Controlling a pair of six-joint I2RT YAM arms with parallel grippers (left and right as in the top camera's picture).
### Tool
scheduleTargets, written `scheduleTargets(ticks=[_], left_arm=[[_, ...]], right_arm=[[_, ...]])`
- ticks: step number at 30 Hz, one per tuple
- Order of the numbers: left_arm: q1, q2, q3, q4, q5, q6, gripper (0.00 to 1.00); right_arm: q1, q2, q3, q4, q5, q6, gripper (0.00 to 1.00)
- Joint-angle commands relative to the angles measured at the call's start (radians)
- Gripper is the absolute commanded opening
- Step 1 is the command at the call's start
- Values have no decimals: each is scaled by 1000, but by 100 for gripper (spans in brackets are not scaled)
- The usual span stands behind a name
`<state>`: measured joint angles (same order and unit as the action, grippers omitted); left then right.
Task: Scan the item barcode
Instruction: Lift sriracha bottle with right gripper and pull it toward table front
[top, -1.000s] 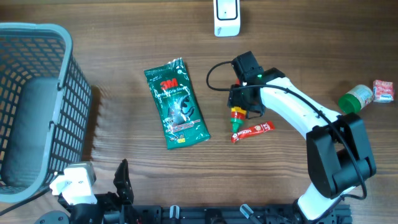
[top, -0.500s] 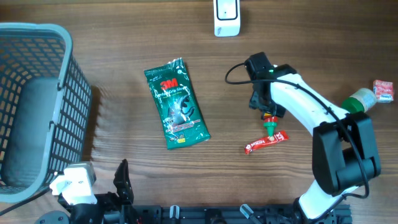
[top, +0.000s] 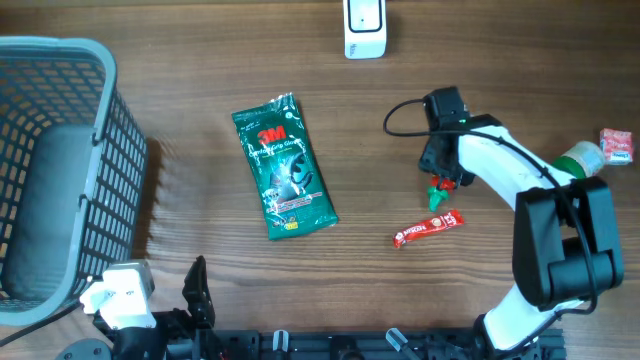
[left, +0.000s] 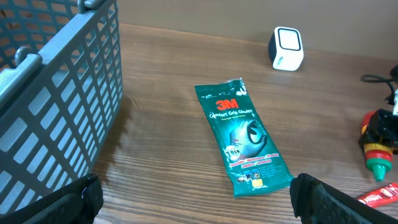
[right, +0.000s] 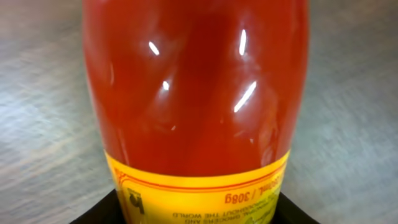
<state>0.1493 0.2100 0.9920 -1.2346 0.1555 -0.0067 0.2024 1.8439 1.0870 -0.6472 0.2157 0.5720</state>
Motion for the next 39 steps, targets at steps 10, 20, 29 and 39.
scheduleTargets(ticks=[10, 20, 29, 39], left_arm=[[5, -6, 1, 3, 12, -13, 100], [5, -6, 1, 3, 12, -13, 100], [5, -6, 1, 3, 12, -13, 100], [5, -6, 1, 3, 12, -13, 100]], right_arm=[[-5, 30, 104, -267, -985, -338, 36], [-5, 30, 205, -640, -1056, -491, 33], [-5, 30, 205, -777, -808, -518, 33], [-4, 31, 205, -966, -755, -508, 37]])
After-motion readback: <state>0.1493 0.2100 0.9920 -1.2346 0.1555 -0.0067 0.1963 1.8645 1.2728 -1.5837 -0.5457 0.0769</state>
